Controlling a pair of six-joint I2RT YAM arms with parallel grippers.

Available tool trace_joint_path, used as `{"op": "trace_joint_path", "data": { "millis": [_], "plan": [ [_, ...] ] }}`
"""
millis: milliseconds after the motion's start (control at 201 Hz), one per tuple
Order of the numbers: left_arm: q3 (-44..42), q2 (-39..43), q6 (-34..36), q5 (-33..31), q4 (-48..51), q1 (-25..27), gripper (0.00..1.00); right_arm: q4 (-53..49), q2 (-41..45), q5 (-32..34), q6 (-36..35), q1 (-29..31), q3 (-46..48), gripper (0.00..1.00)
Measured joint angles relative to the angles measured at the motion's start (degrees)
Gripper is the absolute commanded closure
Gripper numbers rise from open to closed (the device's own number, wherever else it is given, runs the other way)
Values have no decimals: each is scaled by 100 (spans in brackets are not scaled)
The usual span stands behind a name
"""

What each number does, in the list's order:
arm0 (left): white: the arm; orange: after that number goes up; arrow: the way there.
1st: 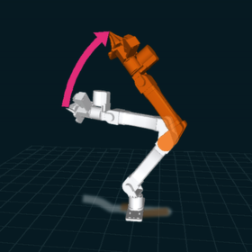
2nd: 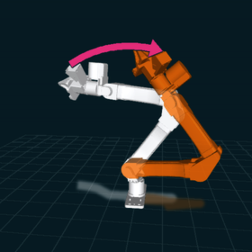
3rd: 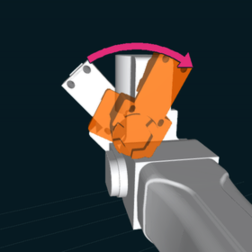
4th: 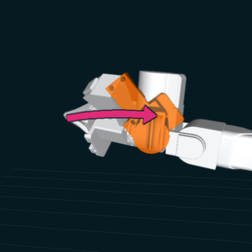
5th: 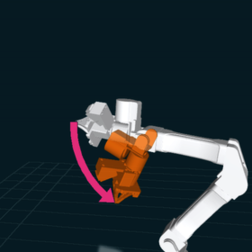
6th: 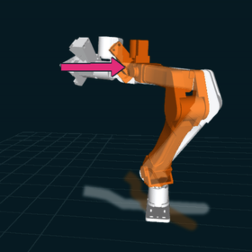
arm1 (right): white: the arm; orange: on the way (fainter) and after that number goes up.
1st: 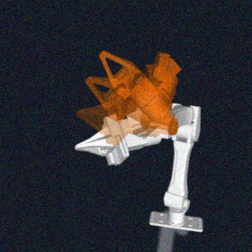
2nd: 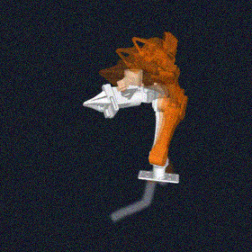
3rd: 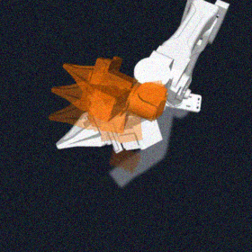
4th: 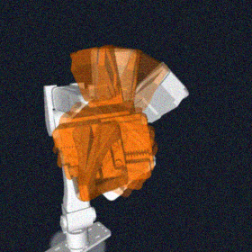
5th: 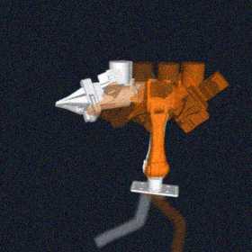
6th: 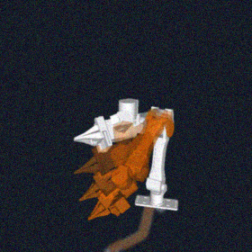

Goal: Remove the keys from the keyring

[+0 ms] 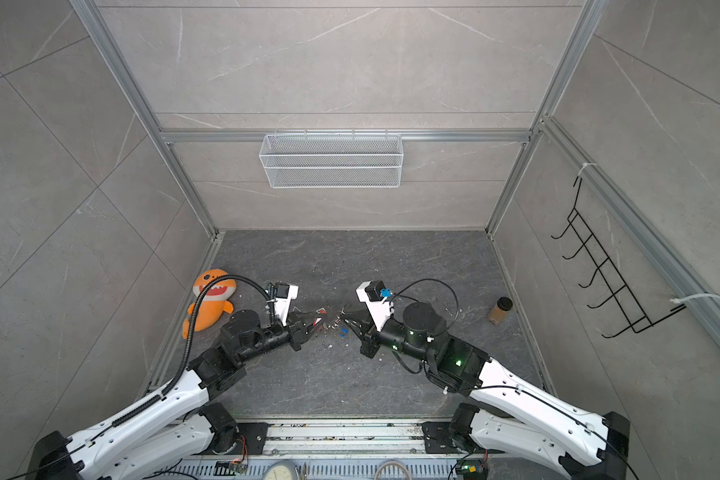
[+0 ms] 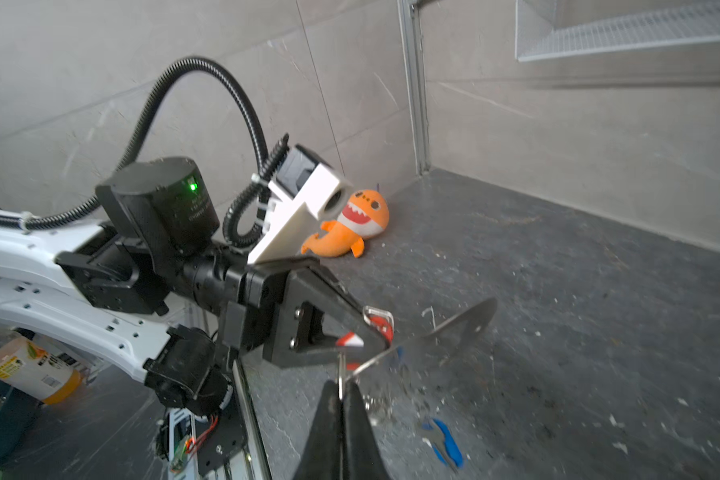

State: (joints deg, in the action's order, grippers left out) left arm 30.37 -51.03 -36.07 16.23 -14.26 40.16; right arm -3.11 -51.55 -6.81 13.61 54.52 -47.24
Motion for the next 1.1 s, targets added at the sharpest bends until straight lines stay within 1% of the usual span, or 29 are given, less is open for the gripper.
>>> {"op": "trace_joint_path", "data": {
  "millis": [35, 125, 219, 388, 548, 608, 702, 742, 847, 916, 1011, 1096],
  "plan": [
    [-61, -111, -107, 74, -107, -160, 100, -107, -20, 37, 0, 0, 50, 100],
    [-339, -479, -289, 11, -151, -682, 100, -131, -28, 83, 17, 0, 98, 100],
    [-761, -1058, -516, -39, -168, -1180, 100, -66, -7, 85, 37, 0, 98, 100],
    [-1145, -1987, -813, -15, -426, -1567, 100, -48, -7, 85, 44, 0, 98, 100],
    [-1185, -3045, -1104, 153, -1231, -1886, 100, -50, -7, 87, 79, 0, 98, 100],
    [-1187, -3381, -1263, 254, -1604, -1974, 90, -50, -7, 90, 83, 0, 98, 100],
    [-1185, -3720, -1429, 411, -2208, -1985, 66, -48, -7, 105, 83, 0, 98, 100],
    [-1176, -3794, -1497, 468, -2439, -1985, 60, -44, -7, 107, 83, 0, 98, 100],
    [-1185, -3860, -1631, 496, -2726, -1980, 53, -42, -7, 105, 83, 0, 98, 100],
    [-1202, -3840, -1652, 490, -2776, -1980, 51, -35, -9, 105, 83, 0, 98, 100],
    [-1237, -3613, -1641, 457, -2573, -1980, 49, -35, -9, 105, 81, 0, 98, 100],
    [-1270, -3174, -1622, 369, -2201, -1980, 47, -33, -9, 105, 81, 0, 98, 100]
  ]
}}
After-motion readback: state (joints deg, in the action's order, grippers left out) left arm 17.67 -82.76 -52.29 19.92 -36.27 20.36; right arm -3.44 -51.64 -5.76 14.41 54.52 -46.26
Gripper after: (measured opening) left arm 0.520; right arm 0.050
